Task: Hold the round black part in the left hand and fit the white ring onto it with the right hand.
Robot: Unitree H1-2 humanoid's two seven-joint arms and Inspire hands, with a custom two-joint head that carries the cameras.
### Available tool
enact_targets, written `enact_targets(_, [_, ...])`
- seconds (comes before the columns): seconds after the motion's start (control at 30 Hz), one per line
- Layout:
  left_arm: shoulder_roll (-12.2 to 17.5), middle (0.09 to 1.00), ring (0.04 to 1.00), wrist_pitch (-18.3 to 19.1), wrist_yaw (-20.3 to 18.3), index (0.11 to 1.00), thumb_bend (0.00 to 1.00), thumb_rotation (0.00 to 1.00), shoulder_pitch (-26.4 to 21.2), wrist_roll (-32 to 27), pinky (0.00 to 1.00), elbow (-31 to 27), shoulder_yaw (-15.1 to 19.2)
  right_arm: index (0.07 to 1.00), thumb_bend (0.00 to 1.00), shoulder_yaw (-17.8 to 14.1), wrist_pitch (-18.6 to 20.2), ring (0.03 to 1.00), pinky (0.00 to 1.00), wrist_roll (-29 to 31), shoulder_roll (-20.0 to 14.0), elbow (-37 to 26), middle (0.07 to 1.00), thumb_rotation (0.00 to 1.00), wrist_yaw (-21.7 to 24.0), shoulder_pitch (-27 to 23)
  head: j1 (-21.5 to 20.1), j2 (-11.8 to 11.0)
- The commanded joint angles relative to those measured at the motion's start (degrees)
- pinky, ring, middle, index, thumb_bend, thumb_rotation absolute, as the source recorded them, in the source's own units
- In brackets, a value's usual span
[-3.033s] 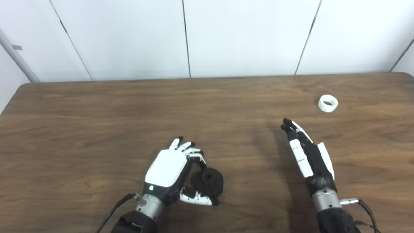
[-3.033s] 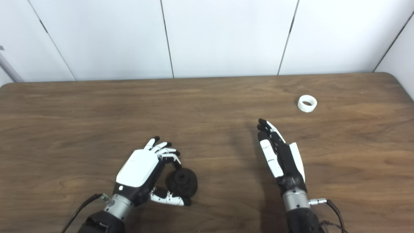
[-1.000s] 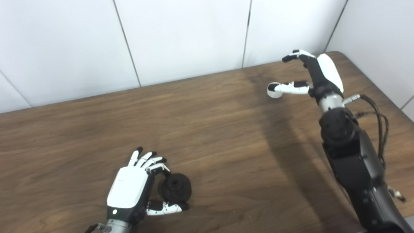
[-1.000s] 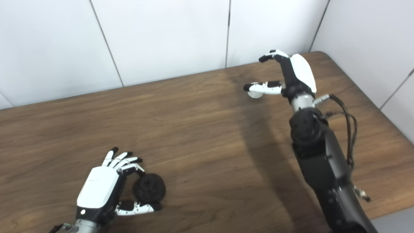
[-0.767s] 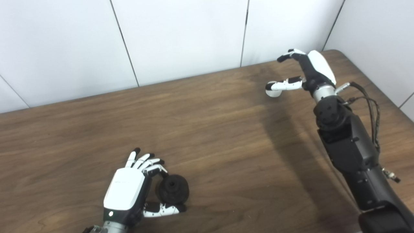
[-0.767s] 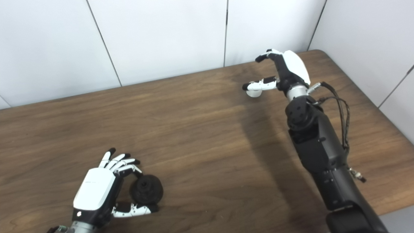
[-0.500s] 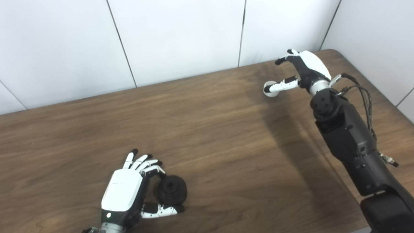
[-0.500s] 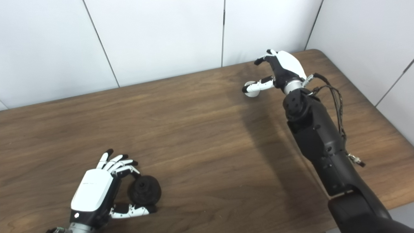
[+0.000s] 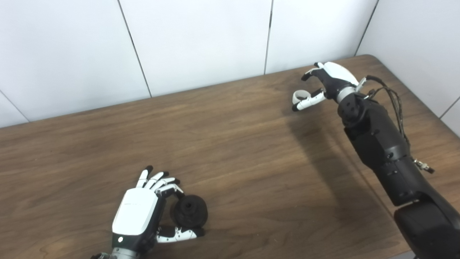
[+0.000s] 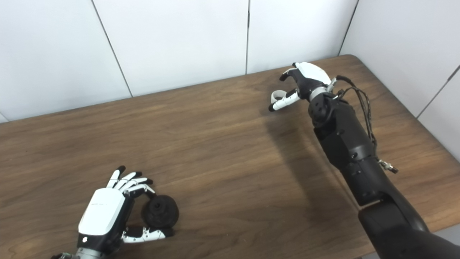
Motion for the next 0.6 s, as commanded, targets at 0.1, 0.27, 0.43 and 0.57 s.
enact_targets(0.1, [0.65,0.764,0.873,1.23,-1.29,0.484,0.52,0.05,0.78,1.12,1.0,-0.17,0.45,0.761,0.92,0.45,-0.02,1.0,1.0,-1.44,-1.55,0.8,0.997,0.31,-1.05,-4.0,0.13,0.04])
enact_targets(0.27, [0.45,0.763,0.873,1.31,-1.33,0.484,0.52,0.05,0.95,1.09,1.0,-0.5,0.55,0.742,0.92,0.96,-0.06,1.0,1.0,-1.15,-1.41,2.89,0.983,0.3,-2.75,-4.53,0.12,0.08])
enact_targets(0.43, [0.53,0.761,0.87,0.96,-0.89,0.484,0.52,0.05,1.0,1.2,1.0,-0.33,0.49,0.733,0.91,1.51,-0.05,1.0,1.0,-1.24,-1.67,3.8,0.974,0.32,-3.53,-4.57,0.14,0.05])
enact_targets(0.57, [0.54,0.762,0.87,0.89,-0.88,0.484,0.52,0.05,1.05,1.13,1.0,-0.35,0.48,0.729,0.9,1.81,-0.09,1.0,1.0,-0.88,-1.64,4.66,0.967,0.32,-4.47,-4.73,0.24,0.04])
